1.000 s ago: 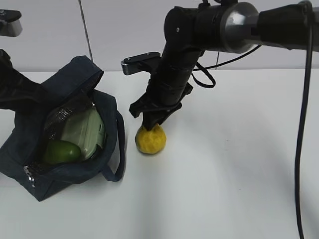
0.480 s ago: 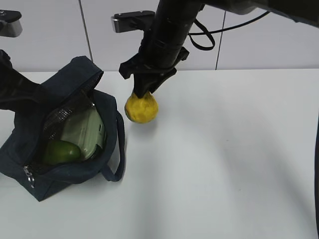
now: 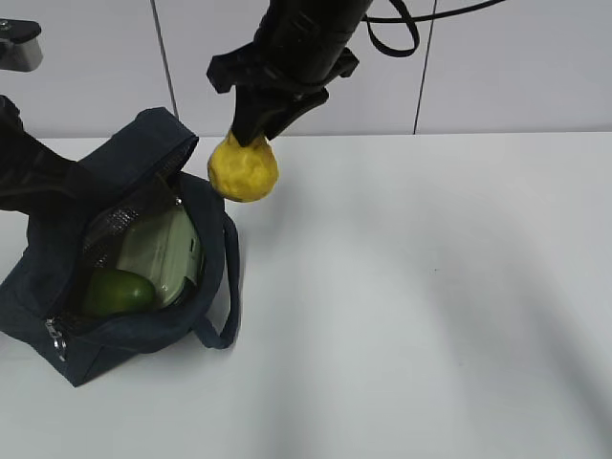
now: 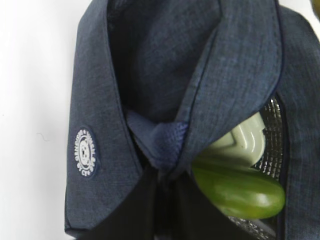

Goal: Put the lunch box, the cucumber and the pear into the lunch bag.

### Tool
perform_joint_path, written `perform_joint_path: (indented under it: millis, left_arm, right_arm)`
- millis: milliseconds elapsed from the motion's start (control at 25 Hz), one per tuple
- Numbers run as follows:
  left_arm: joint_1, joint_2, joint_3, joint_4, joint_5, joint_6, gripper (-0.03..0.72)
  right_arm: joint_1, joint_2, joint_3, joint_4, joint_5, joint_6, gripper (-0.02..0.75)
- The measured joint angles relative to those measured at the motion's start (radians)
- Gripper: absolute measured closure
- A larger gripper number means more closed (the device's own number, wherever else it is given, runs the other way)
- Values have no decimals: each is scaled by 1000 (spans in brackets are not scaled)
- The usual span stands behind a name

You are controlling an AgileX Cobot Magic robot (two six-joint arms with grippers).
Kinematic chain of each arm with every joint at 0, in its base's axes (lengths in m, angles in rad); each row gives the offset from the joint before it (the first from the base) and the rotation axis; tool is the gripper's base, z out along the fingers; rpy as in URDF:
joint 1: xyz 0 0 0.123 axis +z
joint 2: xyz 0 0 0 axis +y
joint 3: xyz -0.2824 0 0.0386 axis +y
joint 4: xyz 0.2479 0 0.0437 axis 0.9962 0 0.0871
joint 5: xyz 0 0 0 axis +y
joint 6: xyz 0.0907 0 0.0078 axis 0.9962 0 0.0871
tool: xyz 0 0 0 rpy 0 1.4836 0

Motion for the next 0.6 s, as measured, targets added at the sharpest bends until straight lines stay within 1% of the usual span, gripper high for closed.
perform_joint_path:
  millis: [120, 400, 600]
  left_arm:
    - [0, 0, 0, 0, -2, 0, 687]
    - [0, 0, 0, 0, -4, 0, 687]
    - [0, 0, 0, 0, -8, 0, 687]
  right_arm:
    - [0, -16, 0, 46, 1, 2, 478]
    - [2, -20, 0, 192, 2, -24, 480]
    - [15, -15, 0, 221, 2, -45, 480]
